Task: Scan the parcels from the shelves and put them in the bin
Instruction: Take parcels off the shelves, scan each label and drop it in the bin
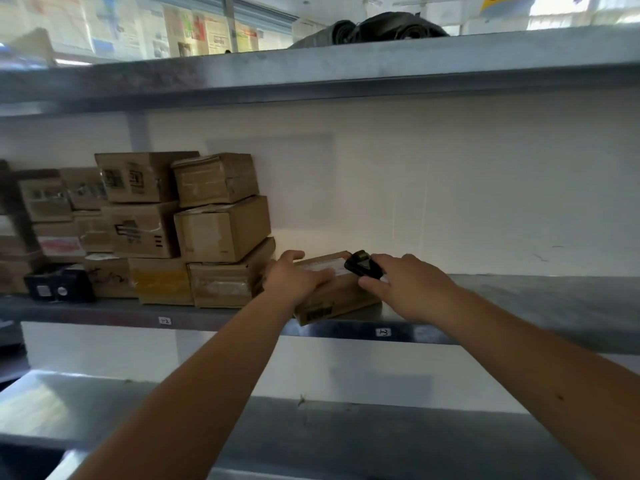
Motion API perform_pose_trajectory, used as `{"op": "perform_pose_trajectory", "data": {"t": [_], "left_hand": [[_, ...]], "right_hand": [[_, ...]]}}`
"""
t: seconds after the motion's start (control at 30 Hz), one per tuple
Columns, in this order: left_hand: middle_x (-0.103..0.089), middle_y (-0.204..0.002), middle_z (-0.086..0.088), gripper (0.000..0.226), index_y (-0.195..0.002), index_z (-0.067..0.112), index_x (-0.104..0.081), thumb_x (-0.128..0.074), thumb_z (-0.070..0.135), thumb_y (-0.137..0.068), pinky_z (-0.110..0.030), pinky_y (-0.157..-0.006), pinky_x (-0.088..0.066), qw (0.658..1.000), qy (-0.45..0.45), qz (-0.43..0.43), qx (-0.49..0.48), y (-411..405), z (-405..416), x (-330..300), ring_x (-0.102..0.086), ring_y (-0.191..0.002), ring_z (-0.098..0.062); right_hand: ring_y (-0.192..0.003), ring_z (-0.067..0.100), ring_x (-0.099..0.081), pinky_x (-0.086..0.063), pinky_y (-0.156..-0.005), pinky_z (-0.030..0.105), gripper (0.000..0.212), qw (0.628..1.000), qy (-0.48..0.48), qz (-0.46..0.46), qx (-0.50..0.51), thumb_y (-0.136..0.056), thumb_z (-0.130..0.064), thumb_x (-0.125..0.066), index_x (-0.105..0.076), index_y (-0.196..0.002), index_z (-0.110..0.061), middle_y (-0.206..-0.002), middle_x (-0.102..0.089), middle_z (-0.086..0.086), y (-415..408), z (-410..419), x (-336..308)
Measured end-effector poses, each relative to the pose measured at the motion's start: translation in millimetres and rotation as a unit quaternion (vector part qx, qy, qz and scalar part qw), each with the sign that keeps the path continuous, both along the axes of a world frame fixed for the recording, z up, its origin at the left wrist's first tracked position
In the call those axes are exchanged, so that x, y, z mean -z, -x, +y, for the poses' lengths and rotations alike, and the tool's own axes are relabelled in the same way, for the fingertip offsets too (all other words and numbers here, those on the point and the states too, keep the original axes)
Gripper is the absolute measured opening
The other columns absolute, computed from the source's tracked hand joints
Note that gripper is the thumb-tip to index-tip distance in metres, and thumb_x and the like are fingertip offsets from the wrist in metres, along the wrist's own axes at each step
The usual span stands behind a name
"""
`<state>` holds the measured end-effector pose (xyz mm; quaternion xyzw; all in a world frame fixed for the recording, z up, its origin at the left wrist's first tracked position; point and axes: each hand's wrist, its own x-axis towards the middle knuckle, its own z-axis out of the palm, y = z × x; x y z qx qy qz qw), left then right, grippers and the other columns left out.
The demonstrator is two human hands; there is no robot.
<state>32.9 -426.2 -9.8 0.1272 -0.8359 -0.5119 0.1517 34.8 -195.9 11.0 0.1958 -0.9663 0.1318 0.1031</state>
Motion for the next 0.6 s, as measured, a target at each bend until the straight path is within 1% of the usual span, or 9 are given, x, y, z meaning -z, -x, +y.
{"op": "perform_pose_trajectory", "data": {"t": [0.07,0.13,0.2,0.27,0.37,0.5,0.53,0.6], "left_hand": [[-0.056,-0.134,0.001,0.094,-0.146,0.027,-0.050,-0.092,0.058,-0.067,-0.038,-0.104,-0.054,1.000,-0.011,0.024,0.008,-3.4,0.7,8.5,-0.058,-0.119,-0.021],[-0.053,-0.141,0.000,0.100,-0.152,0.028,-0.044,-0.092,0.055,-0.069,-0.038,-0.106,-0.052,0.998,-0.014,0.063,0.008,-8.0,-0.6,15.5,-0.055,-0.124,-0.021],[-0.048,-0.146,0.000,0.103,-0.152,0.037,-0.042,-0.095,0.055,-0.065,-0.042,-0.108,-0.052,0.995,-0.034,0.091,0.009,-13.5,-2.0,20.8,-0.053,-0.129,-0.022],[-0.042,-0.148,0.002,0.103,-0.148,0.044,-0.043,-0.097,0.052,-0.061,-0.039,-0.105,-0.052,0.991,-0.062,0.114,0.011,-21.9,-0.2,25.9,-0.051,-0.129,-0.021],[-0.032,-0.152,0.002,0.100,-0.146,0.046,-0.044,-0.099,0.042,-0.063,-0.034,-0.104,-0.048,0.984,-0.069,0.164,0.018,-34.1,3.3,33.6,-0.045,-0.131,-0.018],[-0.019,-0.157,0.005,0.103,-0.144,0.052,-0.041,-0.101,0.032,-0.062,-0.035,-0.106,-0.046,0.982,-0.070,0.164,0.058,-41.9,0.5,40.5,-0.039,-0.134,-0.021],[-0.020,-0.156,0.004,0.104,-0.143,0.054,-0.041,-0.101,0.032,-0.061,-0.035,-0.107,-0.046,0.982,-0.072,0.161,0.070,-43.4,-0.9,41.9,-0.039,-0.133,-0.021],[-0.030,-0.151,0.003,0.109,-0.143,0.055,-0.039,-0.103,0.038,-0.057,-0.038,-0.110,-0.047,0.979,-0.069,0.166,0.093,-45.2,-4.6,44.4,-0.042,-0.132,-0.019]], "right_hand": [[-0.087,0.022,-0.058,-0.046,-0.069,0.036,0.055,1.000,0.005,0.004,0.006,-0.099,-0.072,-0.039,-0.048,-0.139,-0.035,-0.102,-0.056,0.002,1.7,-0.1,0.4],[-0.088,0.022,-0.058,-0.048,-0.071,0.036,0.057,1.000,0.009,0.004,0.015,-0.098,-0.073,-0.037,-0.046,-0.141,-0.037,-0.103,-0.057,0.002,2.3,1.6,0.9],[-0.088,0.022,-0.059,-0.051,-0.072,0.037,0.058,1.000,0.019,0.002,0.020,-0.098,-0.074,-0.036,-0.045,-0.142,-0.038,-0.102,-0.058,0.002,1.8,4.3,0.6],[-0.087,0.021,-0.060,-0.052,-0.073,0.038,0.057,0.999,0.035,0.003,0.023,-0.097,-0.074,-0.035,-0.045,-0.141,-0.040,-0.102,-0.058,0.001,-1.3,8.2,-0.9],[-0.085,0.020,-0.059,-0.053,-0.074,0.038,0.053,0.999,0.042,0.015,0.028,-0.098,-0.073,-0.036,-0.047,-0.138,-0.040,-0.099,-0.058,0.001,-9.6,13.4,-5.1],[-0.086,0.021,-0.057,-0.052,-0.075,0.037,0.050,0.999,0.029,0.009,0.045,-0.100,-0.069,-0.038,-0.049,-0.136,-0.037,-0.096,-0.054,0.001,-25.6,16.2,-8.1],[-0.087,0.020,-0.057,-0.052,-0.076,0.037,0.049,0.998,0.030,0.004,0.046,-0.101,-0.068,-0.038,-0.049,-0.136,-0.036,-0.096,-0.053,0.000,-29.6,16.2,-7.5],[-0.085,0.017,-0.056,-0.050,-0.072,0.036,0.047,0.998,0.045,0.000,0.042,-0.101,-0.067,-0.038,-0.050,-0.134,-0.036,-0.094,-0.053,-0.002,-36.6,15.4,-6.4]]}}
